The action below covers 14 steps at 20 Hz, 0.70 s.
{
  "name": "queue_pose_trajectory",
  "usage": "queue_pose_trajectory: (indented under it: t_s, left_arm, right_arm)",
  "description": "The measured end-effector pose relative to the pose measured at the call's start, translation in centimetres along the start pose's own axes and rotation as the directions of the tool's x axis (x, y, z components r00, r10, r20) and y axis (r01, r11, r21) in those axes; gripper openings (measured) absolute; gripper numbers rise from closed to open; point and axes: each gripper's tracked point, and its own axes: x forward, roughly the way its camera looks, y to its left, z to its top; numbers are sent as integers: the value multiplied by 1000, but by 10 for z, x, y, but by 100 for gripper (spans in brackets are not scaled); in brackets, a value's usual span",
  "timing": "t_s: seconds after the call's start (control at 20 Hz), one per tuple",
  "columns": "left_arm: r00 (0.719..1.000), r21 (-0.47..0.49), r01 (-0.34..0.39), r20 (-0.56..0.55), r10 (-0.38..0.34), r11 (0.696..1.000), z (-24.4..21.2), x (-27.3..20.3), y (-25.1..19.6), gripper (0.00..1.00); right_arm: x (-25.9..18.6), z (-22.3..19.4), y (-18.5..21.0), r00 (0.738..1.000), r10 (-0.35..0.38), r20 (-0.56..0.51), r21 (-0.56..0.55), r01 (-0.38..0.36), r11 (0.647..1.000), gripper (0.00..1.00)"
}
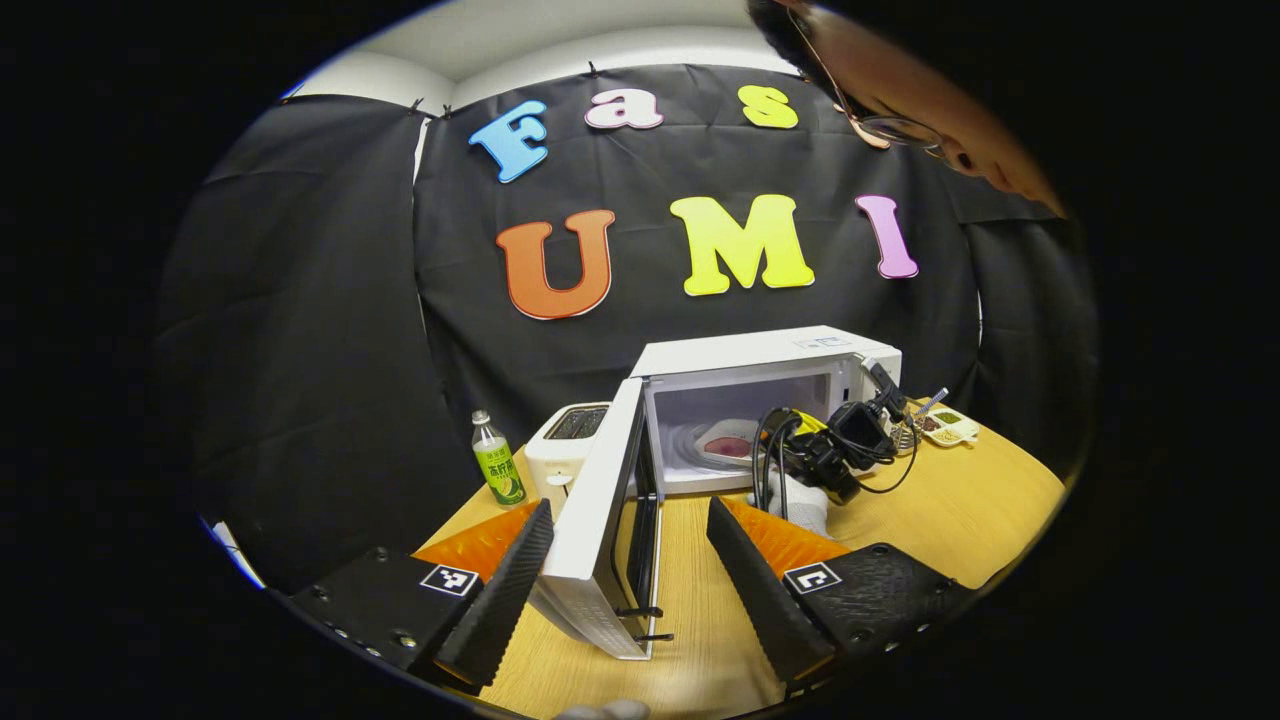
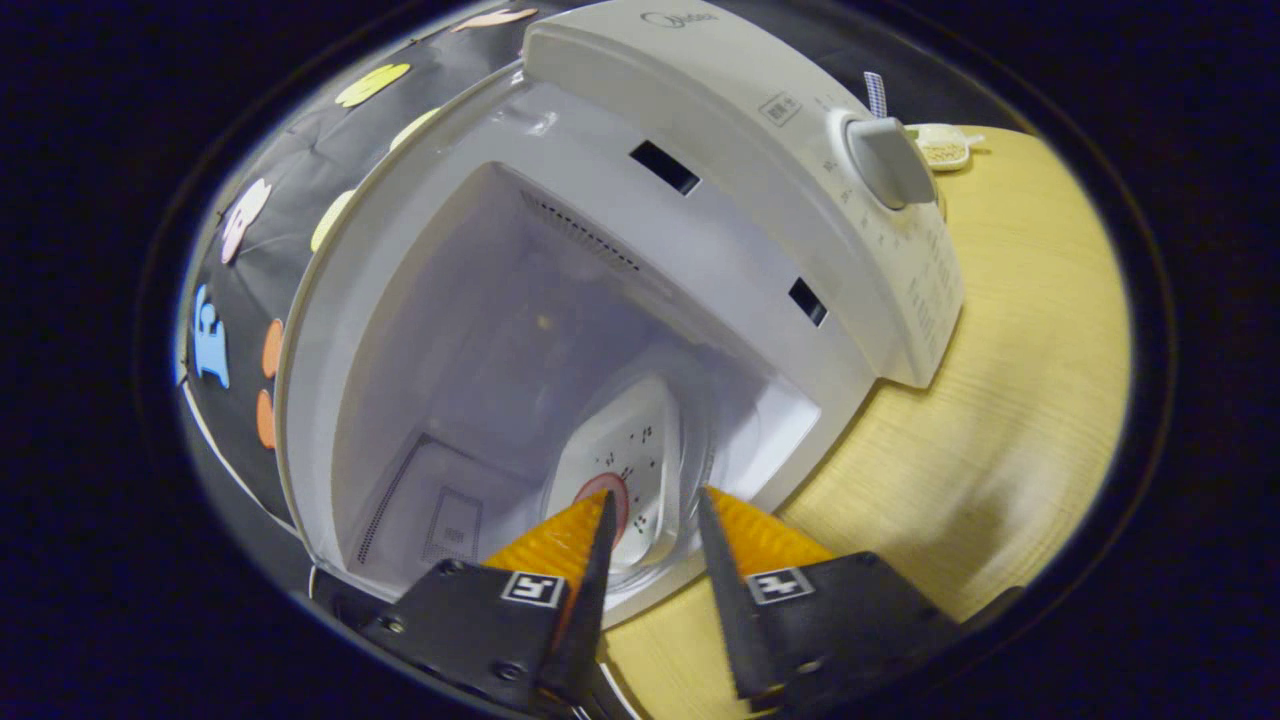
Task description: Open the microwave oven with the left hand, put the food in, and close the microwave oven.
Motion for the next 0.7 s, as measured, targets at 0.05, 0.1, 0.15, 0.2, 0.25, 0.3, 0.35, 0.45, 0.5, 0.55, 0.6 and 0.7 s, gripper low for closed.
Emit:
queue_pose_trajectory:
  t_s: [0.05,0.1,0.15,0.2,0.25,0.3,0.35,0.45,0.5,0.55,0.6,0.7]
  left_arm:
    - [1000,-2,-3,-2,3,1000,-1,0,2,95]
    - [1000,-3,-8,-6,8,1000,-2,0,4,95]
    - [1000,1,-15,-2,15,1000,-2,-1,6,95]
    - [1000,5,-14,-1,14,1000,-1,-1,7,95]
    - [1000,6,-19,-8,19,1000,-2,-1,8,95]
    - [1000,6,-27,-5,27,1000,0,-2,11,95]
    - [999,4,-32,-1,32,999,5,-3,12,95]
    - [999,10,-34,16,34,999,17,-6,13,95]
    - [999,18,-34,32,34,999,24,-6,13,95]
    - [999,22,-33,33,33,999,28,-5,13,95]
    - [999,27,-32,31,31,999,31,-5,12,95]
    - [999,33,-29,38,28,999,43,-2,9,95]
  right_arm:
    - [-8,5,0,1000,-5,17,-55,5,998,65]
    - [-20,17,3,998,-3,60,-120,10,993,68]
    - [-33,27,9,995,18,94,-174,-1,985,70]
    - [-46,34,17,993,45,108,-223,-20,975,68]
    - [-58,40,22,993,65,104,-259,-36,965,77]
    - [-67,46,24,992,77,100,-287,-46,957,96]
    - [-79,52,26,992,92,89,-321,-58,945,99]
    - [-103,69,19,995,75,70,-399,-41,916,100]
    - [-118,78,16,995,69,66,-428,-34,903,100]
    - [-134,84,15,996,77,52,-438,-47,898,100]
    - [-151,90,18,995,96,38,-453,-69,889,90]
    - [-182,104,14,994,113,5,-566,-90,819,100]
